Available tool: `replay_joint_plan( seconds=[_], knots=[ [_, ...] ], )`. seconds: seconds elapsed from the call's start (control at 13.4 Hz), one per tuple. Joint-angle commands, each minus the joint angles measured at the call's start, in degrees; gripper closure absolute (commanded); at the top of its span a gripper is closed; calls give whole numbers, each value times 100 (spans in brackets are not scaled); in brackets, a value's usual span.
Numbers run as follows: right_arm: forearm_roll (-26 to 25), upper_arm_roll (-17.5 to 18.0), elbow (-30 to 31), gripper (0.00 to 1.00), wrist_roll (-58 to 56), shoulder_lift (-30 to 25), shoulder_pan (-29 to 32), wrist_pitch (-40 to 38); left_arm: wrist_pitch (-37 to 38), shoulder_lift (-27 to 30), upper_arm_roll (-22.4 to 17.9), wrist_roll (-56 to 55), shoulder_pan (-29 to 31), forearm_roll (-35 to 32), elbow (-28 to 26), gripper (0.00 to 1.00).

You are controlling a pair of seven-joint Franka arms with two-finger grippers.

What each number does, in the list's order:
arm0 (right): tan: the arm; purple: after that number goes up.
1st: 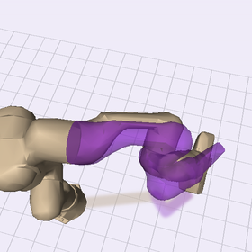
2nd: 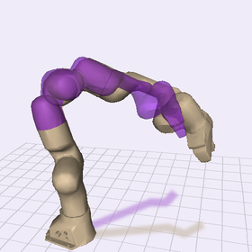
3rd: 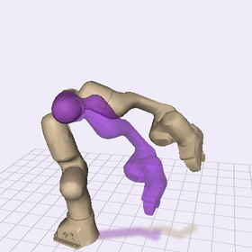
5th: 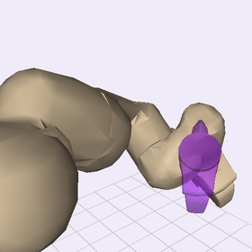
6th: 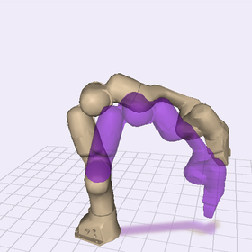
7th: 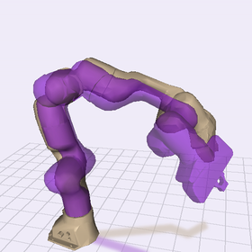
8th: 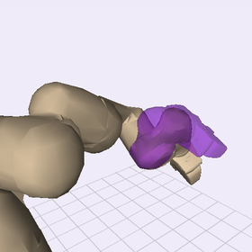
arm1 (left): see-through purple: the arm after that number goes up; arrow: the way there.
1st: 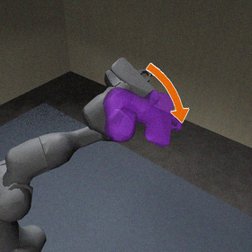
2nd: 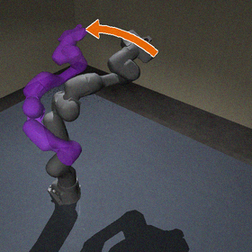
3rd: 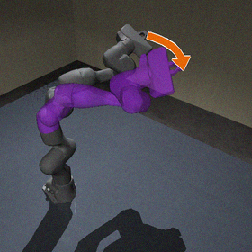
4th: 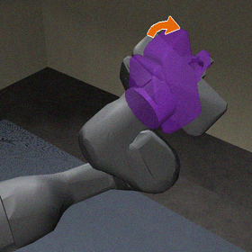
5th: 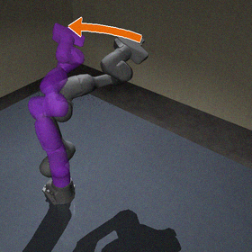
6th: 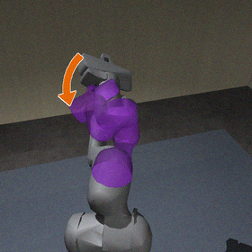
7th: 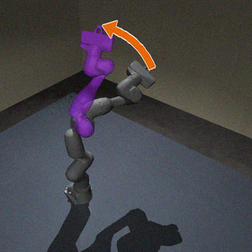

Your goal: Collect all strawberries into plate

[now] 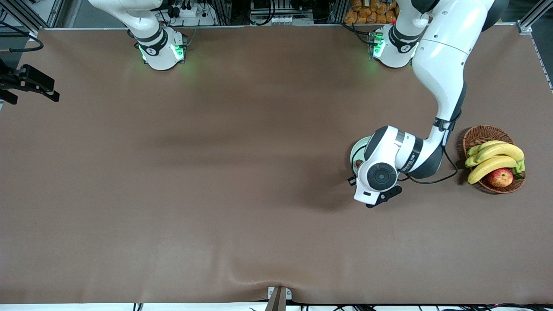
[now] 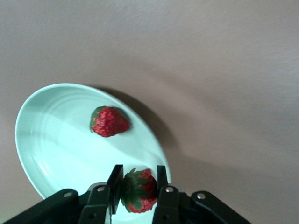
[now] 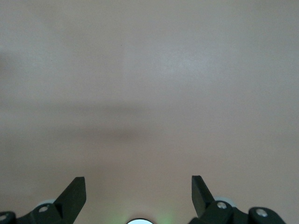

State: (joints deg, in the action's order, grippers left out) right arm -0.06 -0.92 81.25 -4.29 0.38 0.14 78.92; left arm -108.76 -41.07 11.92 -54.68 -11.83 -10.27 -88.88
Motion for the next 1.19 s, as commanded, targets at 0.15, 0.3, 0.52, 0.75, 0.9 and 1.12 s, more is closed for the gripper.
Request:
replay_joint_plan(
  seconds=[0.15, 0.3, 0.52, 0.75, 0.9, 1.12],
  knots=[
    [-100, 40, 110, 0, 77, -90, 205, 132, 21, 398, 74, 133, 137, -63, -446, 0],
    [-100, 31, 110, 0, 77, -90, 206, 106, 21, 512, 74, 125, 137, -46, -385, 0],
    [-100, 40, 110, 0, 77, -90, 206, 89, 30, 942, 74, 177, 155, -37, -201, 0],
    [-100, 31, 110, 0, 77, -82, 215, 80, 39, 1434, 74, 948, 365, 7, -103, 0],
    [-100, 40, 119, 0, 77, -82, 215, 80, 56, 1715, 74, 1484, 540, 24, 37, 0],
    [-100, 40, 145, 0, 77, -73, 215, 98, 416, 2268, 65, 2223, 656, 60, 46, 0]
  ],
)
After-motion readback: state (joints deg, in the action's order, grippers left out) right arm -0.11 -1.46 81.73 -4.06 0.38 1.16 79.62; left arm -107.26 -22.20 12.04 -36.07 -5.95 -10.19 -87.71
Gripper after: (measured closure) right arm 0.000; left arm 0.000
